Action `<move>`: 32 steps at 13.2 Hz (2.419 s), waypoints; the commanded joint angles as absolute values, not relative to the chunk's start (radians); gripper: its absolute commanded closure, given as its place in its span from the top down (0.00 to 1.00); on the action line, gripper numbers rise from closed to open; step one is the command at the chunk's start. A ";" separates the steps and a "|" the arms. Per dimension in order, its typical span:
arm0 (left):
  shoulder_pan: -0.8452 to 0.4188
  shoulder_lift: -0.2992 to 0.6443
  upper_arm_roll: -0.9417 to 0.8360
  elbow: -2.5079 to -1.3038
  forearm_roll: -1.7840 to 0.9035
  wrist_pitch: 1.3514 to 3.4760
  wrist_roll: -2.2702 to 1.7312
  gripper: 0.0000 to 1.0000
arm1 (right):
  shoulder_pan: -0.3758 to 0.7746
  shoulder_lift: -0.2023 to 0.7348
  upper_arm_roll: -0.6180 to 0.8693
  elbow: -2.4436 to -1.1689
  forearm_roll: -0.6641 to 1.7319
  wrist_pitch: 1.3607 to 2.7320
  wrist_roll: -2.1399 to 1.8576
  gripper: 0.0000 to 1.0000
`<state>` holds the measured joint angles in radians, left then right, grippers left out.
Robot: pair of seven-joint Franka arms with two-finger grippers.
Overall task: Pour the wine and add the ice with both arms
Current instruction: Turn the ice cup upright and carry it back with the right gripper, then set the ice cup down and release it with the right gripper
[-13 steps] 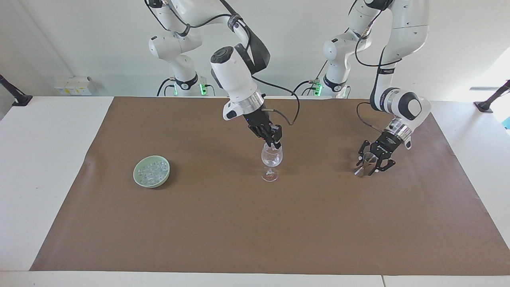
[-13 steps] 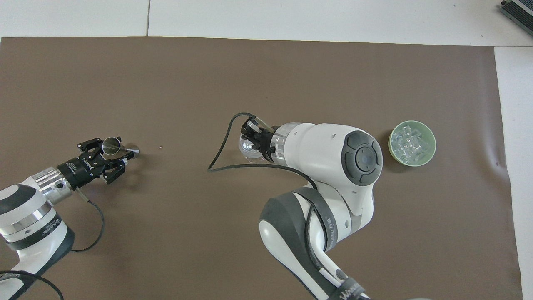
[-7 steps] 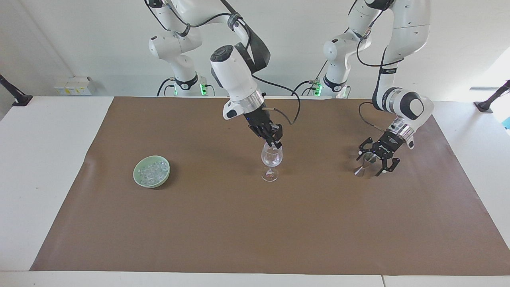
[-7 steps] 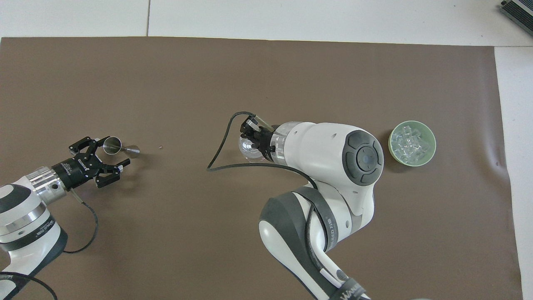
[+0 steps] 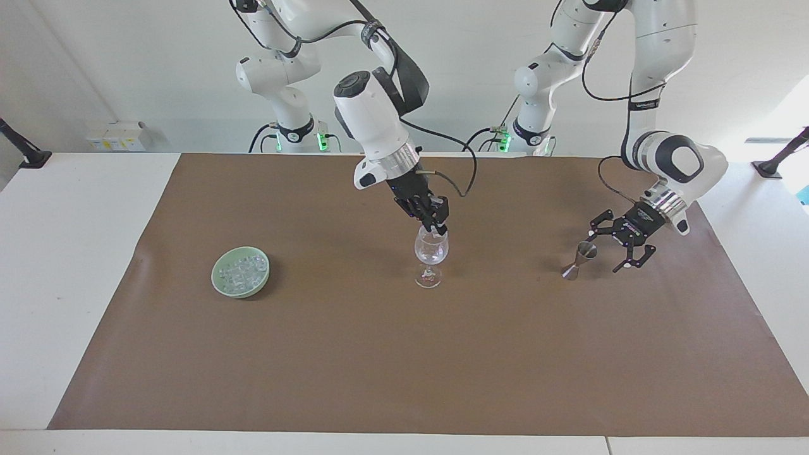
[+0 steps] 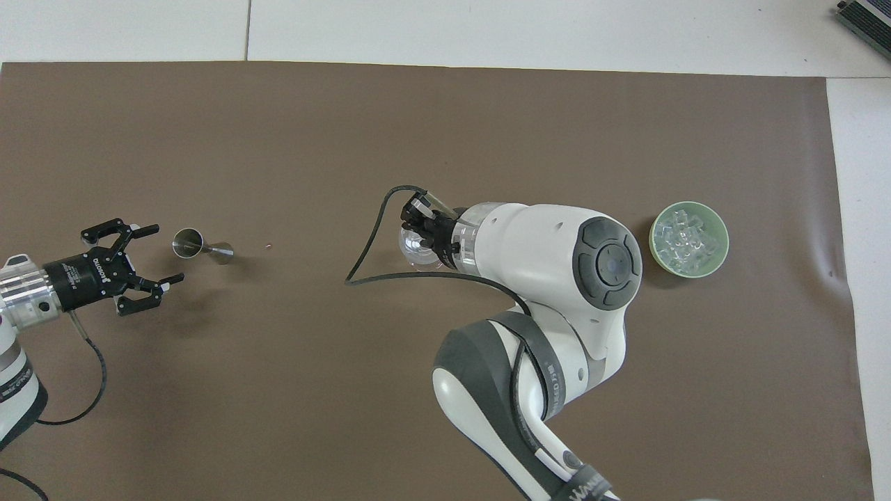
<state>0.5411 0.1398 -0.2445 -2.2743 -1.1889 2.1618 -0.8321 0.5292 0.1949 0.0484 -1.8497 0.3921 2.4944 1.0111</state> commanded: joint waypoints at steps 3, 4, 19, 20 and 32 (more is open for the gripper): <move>0.566 0.057 -0.244 -2.237 -0.996 2.111 -0.831 1.00 | 0.526 0.196 0.051 -1.841 0.402 2.510 1.002 0.37; 0.565 0.042 -0.244 -2.226 -0.961 2.106 -0.831 1.00 | 0.528 0.196 0.051 -1.839 0.402 2.510 1.002 0.38; 0.456 -0.120 -0.261 -2.052 -0.408 2.049 -0.664 1.00 | 0.415 0.002 0.040 -1.822 0.208 2.254 0.979 0.46; 0.430 -0.126 -0.259 -2.052 -0.367 2.049 -0.663 1.00 | 0.378 -0.038 0.040 -1.822 0.180 2.177 0.935 0.47; 0.371 -0.152 -0.252 -1.953 -0.169 1.876 -0.289 1.00 | 0.081 -0.163 0.026 -1.589 -0.058 1.576 0.341 1.00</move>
<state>0.3750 -0.1489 -0.2502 -1.9847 -0.2119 1.9307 -0.3447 0.1145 -0.1920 0.0131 -1.6616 -0.0056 1.6278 0.4355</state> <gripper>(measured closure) 0.000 0.000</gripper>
